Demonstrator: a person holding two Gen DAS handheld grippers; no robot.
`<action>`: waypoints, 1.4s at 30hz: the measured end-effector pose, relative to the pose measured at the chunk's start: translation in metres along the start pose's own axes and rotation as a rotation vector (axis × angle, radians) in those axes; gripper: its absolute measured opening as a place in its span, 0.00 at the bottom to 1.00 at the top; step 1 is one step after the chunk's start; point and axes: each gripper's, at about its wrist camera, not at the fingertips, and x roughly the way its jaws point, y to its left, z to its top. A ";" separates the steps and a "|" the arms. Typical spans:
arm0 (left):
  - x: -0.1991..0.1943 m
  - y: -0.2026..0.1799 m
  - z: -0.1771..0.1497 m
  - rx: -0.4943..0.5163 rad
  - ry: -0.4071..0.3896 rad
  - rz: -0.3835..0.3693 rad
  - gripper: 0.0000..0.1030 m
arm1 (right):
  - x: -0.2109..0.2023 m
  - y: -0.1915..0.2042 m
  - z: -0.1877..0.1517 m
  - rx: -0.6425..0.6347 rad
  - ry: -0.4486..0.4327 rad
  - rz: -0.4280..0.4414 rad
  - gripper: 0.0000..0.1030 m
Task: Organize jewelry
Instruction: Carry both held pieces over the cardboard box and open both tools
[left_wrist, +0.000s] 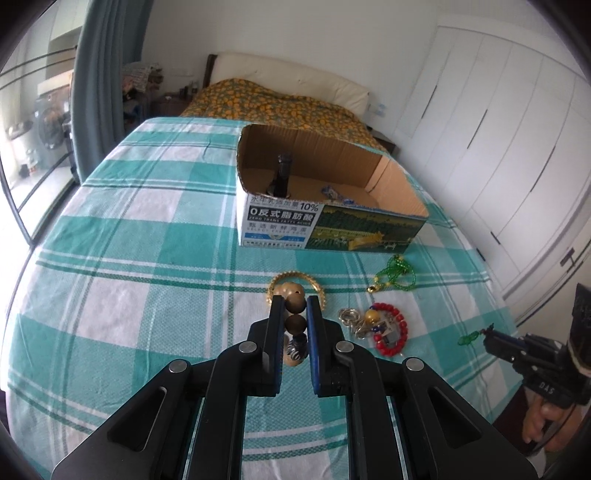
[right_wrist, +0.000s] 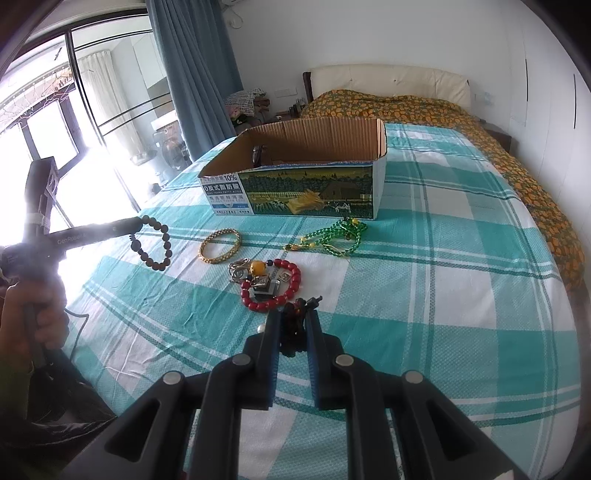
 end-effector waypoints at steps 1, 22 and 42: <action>-0.002 -0.001 0.001 -0.001 -0.004 -0.003 0.09 | -0.002 0.001 0.001 -0.003 -0.006 0.002 0.13; -0.016 -0.011 0.022 0.005 -0.030 -0.043 0.09 | -0.011 0.007 0.023 -0.007 -0.045 0.054 0.13; -0.032 -0.016 0.061 0.029 -0.091 -0.074 0.09 | -0.006 0.031 0.065 -0.112 -0.071 0.090 0.13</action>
